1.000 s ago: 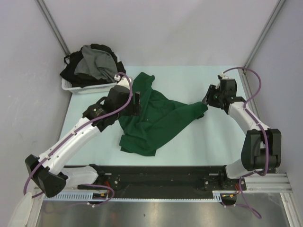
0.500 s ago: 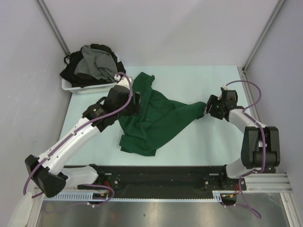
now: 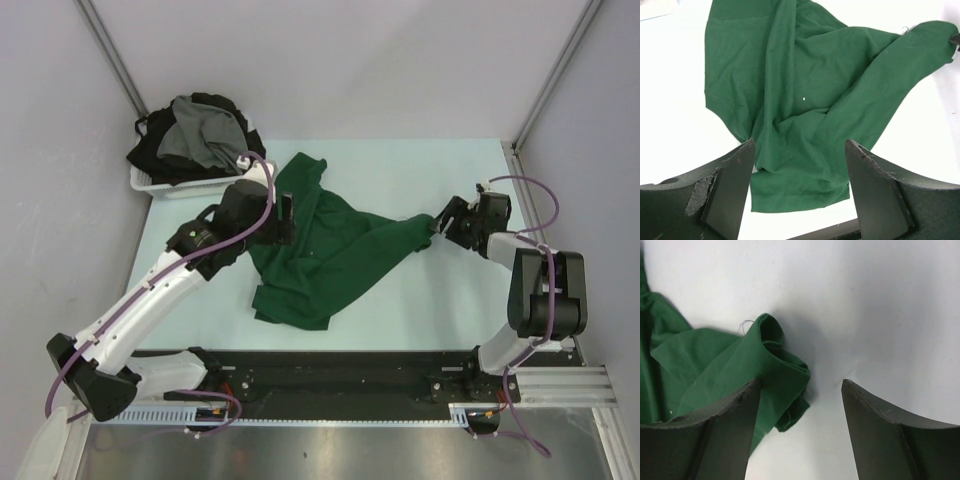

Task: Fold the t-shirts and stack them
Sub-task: Flatten out the tshirt

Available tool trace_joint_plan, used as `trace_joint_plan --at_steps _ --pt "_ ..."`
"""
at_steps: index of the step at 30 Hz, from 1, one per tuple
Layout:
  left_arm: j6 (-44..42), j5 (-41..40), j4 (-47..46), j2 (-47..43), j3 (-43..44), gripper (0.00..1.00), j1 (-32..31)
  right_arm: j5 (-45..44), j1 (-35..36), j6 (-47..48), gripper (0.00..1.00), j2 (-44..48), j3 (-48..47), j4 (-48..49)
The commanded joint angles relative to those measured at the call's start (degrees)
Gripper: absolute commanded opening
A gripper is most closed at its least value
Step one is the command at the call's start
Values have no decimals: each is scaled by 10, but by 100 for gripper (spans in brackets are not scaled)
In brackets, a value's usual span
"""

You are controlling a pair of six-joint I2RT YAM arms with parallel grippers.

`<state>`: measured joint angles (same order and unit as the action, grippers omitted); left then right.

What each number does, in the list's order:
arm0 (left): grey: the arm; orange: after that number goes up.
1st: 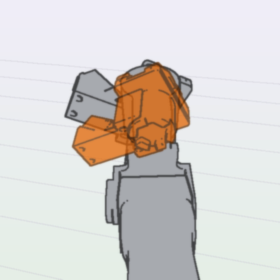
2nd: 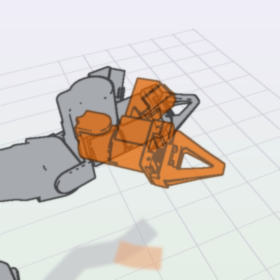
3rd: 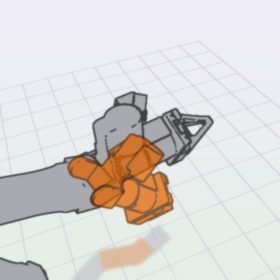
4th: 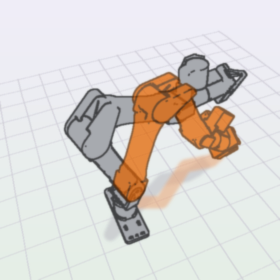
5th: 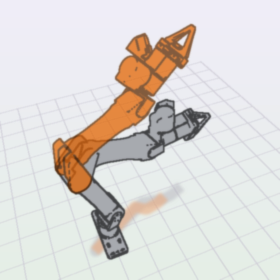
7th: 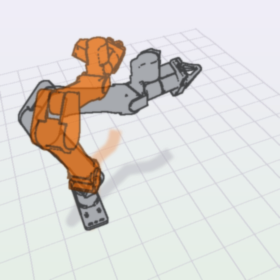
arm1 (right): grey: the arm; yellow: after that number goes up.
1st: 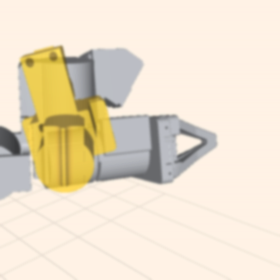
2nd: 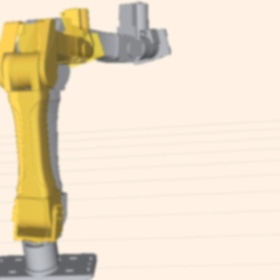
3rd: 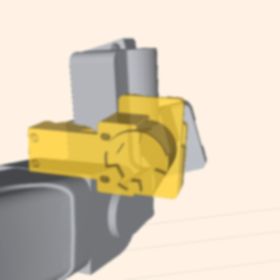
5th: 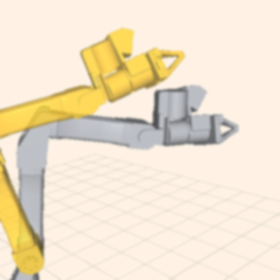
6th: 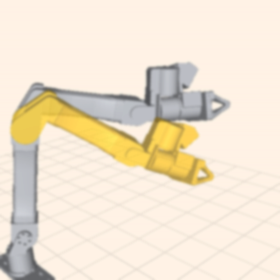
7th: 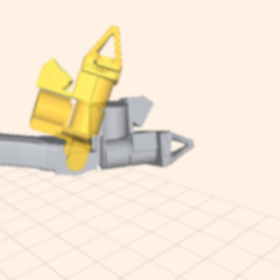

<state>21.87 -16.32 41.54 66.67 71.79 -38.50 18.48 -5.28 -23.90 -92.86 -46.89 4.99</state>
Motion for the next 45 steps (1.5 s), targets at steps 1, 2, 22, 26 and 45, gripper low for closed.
trace_joint_plan --at_steps 1,2,22,26,45 --pt "-13 -9 15 -15 27 78 -3 46 -7 -27 72 -28 6 96" --pt "-13 -9 20 -16 29 78 -4 52 -8 -33 71 -35 9 106" --pt "-16 -13 32 4 52 78 -5 110 -3 -106 64 -70 2 219" --pt "-17 -13 29 6 54 78 -5 116 1 -106 57 -75 -8 218" --pt "-7 -3 -1 19 47 77 -13 132 7 -67 60 1 11 121"
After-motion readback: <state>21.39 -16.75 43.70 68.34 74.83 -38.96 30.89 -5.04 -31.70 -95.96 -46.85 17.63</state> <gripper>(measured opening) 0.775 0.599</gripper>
